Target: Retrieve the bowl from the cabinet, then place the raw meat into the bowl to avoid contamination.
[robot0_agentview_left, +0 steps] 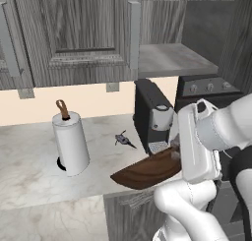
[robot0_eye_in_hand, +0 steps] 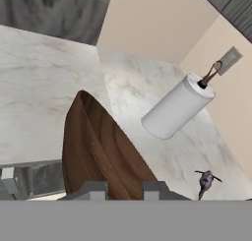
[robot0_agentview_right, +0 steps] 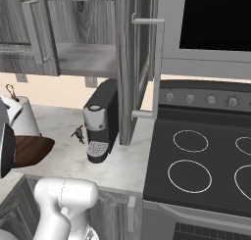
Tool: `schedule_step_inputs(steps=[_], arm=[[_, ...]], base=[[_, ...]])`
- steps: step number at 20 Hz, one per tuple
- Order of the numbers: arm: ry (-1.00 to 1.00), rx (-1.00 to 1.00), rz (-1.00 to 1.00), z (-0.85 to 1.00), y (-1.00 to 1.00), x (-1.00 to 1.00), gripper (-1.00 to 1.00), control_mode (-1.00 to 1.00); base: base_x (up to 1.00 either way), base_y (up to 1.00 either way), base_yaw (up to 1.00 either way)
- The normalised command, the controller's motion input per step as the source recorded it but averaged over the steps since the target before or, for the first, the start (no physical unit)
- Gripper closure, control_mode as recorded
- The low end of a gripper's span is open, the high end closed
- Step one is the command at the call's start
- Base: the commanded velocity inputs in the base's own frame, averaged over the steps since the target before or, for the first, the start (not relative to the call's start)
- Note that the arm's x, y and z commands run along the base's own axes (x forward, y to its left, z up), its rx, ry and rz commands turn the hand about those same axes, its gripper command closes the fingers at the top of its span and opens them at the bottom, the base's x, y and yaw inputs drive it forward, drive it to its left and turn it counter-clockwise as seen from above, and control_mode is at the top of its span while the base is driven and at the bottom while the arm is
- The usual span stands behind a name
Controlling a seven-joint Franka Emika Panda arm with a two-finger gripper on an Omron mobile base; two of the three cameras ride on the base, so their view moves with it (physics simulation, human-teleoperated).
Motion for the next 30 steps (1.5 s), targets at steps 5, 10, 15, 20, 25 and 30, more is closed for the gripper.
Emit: schedule_step_inputs(steps=[5,10,15,20,25,30], arm=[[0.0,0.0,0.0,-0.16,0.01,0.17,1.0,-1.0],[-0.02,0.0,0.0,-0.07,0.0,0.22,1.0,-1.0],[-0.03,0.0,0.0,-0.09,0.0,0.24,1.0,-1.0],[0.0,0.0,0.0,-0.2,0.0,0.14,1.0,-1.0],[0.0,0.0,0.0,-0.26,0.0,0.13,1.0,-1.0],[0.0,0.0,0.0,-0.27,0.0,0.15,1.0,-1.0]], base=[[0.0,0.0,0.0],[0.0,0.0,0.0],[0.0,0.0,0.0],[0.0,0.0,0.0],[0.0,0.0,0.0],[0.0,0.0,0.0]])
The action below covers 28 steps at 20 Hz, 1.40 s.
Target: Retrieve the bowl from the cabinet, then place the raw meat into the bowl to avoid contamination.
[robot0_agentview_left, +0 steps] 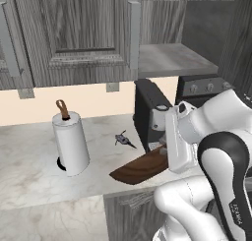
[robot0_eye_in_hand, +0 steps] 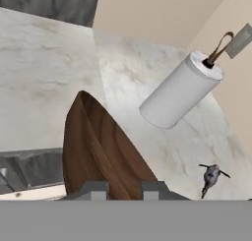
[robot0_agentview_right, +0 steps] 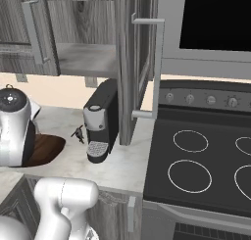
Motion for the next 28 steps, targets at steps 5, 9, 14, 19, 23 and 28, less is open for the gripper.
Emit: schedule_step_inputs(steps=[5,9,14,19,23,28], arm=[[-0.1,0.01,0.0,-0.3,0.0,0.13,1.0,-1.0],[-0.21,0.04,0.0,-0.32,0.0,0.05,1.0,-1.0],[-0.22,0.04,0.0,-0.31,0.0,0.01,1.0,-1.0],[-0.25,0.05,0.0,-0.32,0.0,0.0,1.0,-1.0],[-0.24,0.04,0.0,-0.4,0.01,0.0,1.0,-1.0],[-0.2,0.05,0.0,-0.47,0.02,0.0,1.0,-1.0]], base=[[0.0,0.0,0.0],[0.0,0.0,0.0],[0.0,0.0,0.0],[0.0,0.0,0.0],[0.0,0.0,0.0],[0.0,0.0,0.0]])
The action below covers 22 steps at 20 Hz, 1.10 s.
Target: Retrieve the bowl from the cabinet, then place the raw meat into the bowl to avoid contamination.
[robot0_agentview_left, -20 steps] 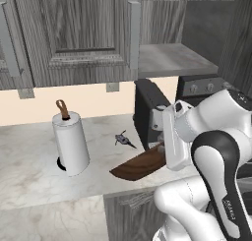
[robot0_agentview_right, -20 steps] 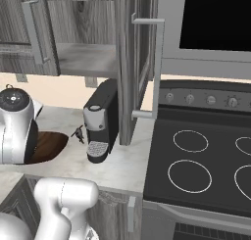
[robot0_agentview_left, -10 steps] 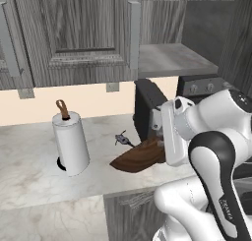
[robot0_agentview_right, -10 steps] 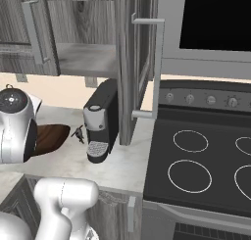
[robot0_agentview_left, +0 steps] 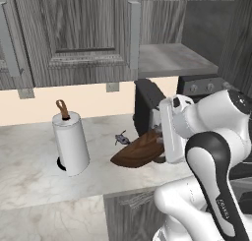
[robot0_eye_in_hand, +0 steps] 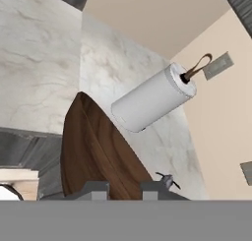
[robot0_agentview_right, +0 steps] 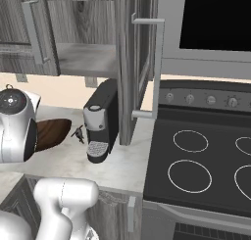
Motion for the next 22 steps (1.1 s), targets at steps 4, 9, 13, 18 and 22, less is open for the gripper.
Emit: schedule_step_inputs(steps=[4,9,13,18,22], arm=[[-0.18,0.05,0.0,-0.52,0.03,0.0,1.0,-1.0],[-0.17,0.05,0.01,-0.54,0.04,0.0,1.0,-1.0],[-0.16,0.05,0.01,-0.61,0.06,0.0,1.0,-1.0],[-0.17,0.04,0.02,-0.67,0.04,0.0,1.0,-1.0],[-0.17,0.04,0.02,-0.68,0.05,0.0,1.0,-1.0]], base=[[0.0,0.0,0.0],[0.0,0.0,0.0],[0.0,0.0,0.0],[0.0,0.0,0.0],[0.0,0.0,0.0]])
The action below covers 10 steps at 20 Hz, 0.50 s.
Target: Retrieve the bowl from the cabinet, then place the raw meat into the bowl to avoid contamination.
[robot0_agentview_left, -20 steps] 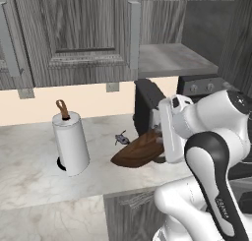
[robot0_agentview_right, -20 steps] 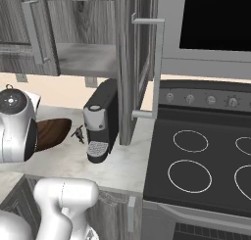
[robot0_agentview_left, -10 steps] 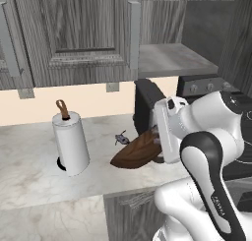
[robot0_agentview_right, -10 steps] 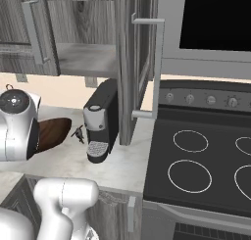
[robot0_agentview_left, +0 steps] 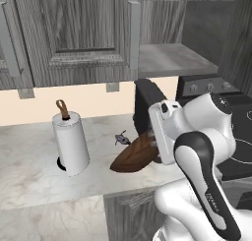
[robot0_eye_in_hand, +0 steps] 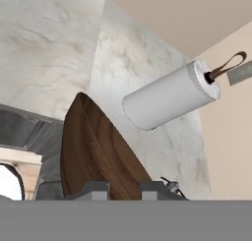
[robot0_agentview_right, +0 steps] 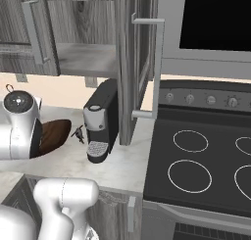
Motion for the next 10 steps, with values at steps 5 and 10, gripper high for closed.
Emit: schedule_step_inputs(steps=[5,10], arm=[[-0.17,0.05,0.02,-0.66,0.05,0.0,1.0,-1.0],[-0.17,0.05,0.01,-0.63,0.06,0.0,1.0,-1.0]], base=[[0.0,0.0,0.0],[0.0,0.0,0.0]])
